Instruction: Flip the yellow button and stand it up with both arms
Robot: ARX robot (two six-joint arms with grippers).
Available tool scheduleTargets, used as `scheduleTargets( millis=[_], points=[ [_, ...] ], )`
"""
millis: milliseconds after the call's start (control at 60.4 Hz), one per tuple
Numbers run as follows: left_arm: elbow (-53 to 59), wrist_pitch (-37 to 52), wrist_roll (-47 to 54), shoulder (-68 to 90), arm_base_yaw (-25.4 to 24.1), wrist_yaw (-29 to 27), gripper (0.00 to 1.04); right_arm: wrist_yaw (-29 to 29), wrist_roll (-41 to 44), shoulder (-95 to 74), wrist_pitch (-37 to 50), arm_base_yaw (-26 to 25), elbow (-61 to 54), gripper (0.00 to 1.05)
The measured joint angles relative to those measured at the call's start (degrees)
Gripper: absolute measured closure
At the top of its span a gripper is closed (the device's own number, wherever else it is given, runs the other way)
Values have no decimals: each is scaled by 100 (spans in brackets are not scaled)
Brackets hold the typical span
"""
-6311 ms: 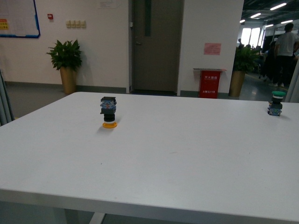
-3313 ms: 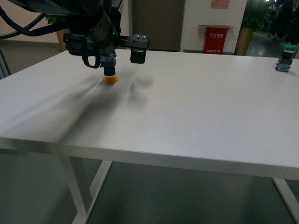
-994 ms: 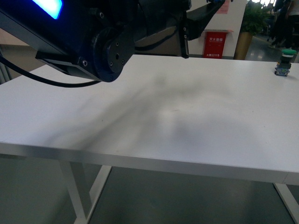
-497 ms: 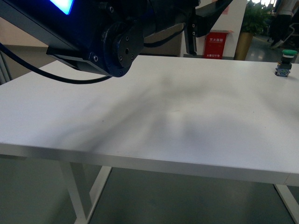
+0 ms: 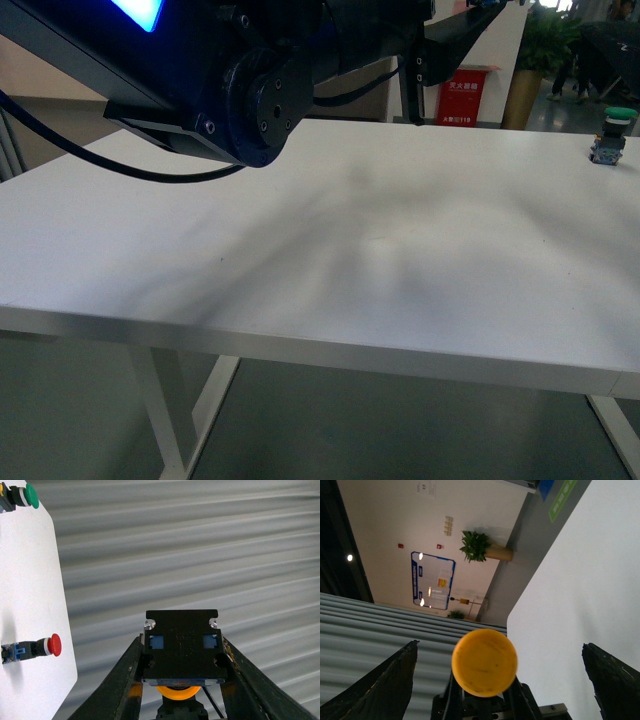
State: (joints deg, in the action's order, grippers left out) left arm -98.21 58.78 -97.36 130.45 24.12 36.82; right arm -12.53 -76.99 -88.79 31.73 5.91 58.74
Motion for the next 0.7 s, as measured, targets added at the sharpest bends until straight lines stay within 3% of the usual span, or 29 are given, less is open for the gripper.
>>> scheduleTargets(
  millis=[464,629,696],
  points=[
    [118,-37,157,-55,44,-22,68,260,216,-297,-2,190,328,8],
    [138,-72,195,-70,66,-24,68,238,223,-358,-9,190,334,35],
    [144,-105,212,-74,76,-28,68,238,254,-363,-9,188,334,51]
  ],
)
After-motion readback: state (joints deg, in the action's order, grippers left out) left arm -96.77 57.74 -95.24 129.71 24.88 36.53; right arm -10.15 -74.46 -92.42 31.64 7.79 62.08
